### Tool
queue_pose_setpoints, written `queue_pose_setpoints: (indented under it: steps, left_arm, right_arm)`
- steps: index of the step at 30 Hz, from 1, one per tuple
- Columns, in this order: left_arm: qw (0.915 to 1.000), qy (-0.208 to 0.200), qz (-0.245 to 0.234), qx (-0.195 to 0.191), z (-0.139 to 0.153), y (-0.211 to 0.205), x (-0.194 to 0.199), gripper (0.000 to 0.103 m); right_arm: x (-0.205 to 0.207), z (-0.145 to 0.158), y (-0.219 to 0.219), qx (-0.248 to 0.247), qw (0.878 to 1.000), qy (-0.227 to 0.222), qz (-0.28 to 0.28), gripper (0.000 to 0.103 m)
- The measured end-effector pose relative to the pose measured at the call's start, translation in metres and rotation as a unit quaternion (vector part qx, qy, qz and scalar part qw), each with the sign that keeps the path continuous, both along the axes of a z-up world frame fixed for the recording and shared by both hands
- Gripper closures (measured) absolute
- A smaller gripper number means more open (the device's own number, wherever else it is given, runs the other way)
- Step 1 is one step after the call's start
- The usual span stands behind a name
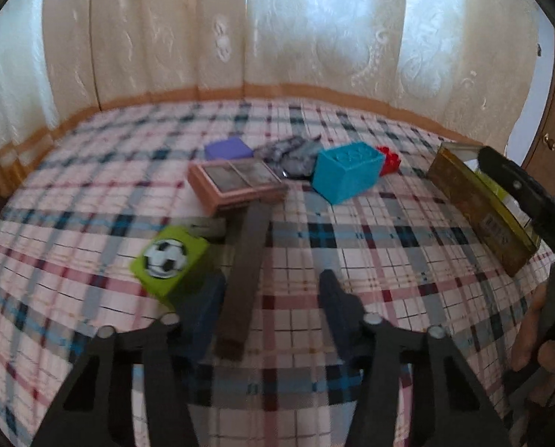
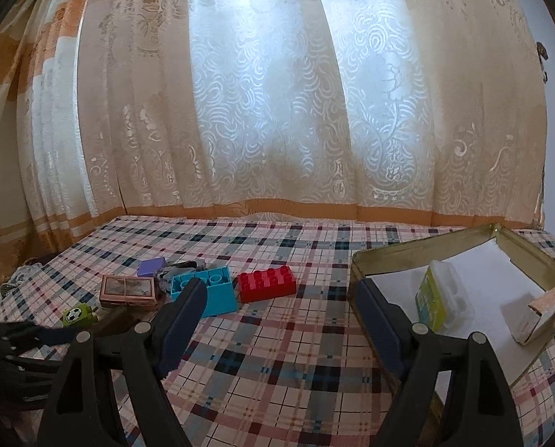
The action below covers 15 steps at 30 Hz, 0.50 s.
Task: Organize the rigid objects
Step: 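Grasp the brown comb with the left gripper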
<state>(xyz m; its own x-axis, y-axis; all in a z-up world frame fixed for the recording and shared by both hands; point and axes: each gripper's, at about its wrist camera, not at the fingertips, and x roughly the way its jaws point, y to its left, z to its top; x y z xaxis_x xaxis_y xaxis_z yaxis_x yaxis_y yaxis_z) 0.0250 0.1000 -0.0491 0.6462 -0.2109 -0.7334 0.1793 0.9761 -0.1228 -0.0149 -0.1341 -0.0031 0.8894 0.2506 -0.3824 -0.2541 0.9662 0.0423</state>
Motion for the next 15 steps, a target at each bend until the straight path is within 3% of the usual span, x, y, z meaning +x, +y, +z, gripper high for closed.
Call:
queue_pose_setpoints:
  steps: [2, 5, 9, 10, 11, 15]
  left_arm:
    - [0.9994, 0.021, 0.002, -0.026, -0.006, 0.003, 0.01, 0.059]
    - [0.9991, 0.021, 0.006, -0.036, -0.006, 0.004, 0.019, 0.064]
    - [0.9998, 0.02, 0.006, -0.008, -0.007, -0.006, 0.022, 0.066]
    - [0.9998, 0.019, 0.003, -0.003, -0.006, -0.008, 0.022, 0.072]
    - [0.9998, 0.018, -0.004, -0.003, -0.006, -0.01, 0.022, 0.089]
    - [0.9999, 0.003, -0.011, -0.003, 0.0, -0.01, 0.017, 0.089]
  right_arm:
    - [0.001, 0.0, -0.002, 0.004, 1.0, 0.003, 0.0, 0.019]
    - [0.002, -0.001, -0.002, 0.008, 1.0, 0.007, 0.001, 0.019]
    - [0.003, -0.002, -0.002, 0.008, 1.0, 0.011, 0.005, 0.019]
    - [0.004, -0.002, -0.002, 0.008, 1.0, 0.013, 0.007, 0.019]
    - [0.005, -0.003, -0.001, 0.007, 1.0, 0.018, 0.011, 0.019]
    - [0.013, -0.006, 0.007, 0.002, 0.999, 0.04, 0.031, 0.019]
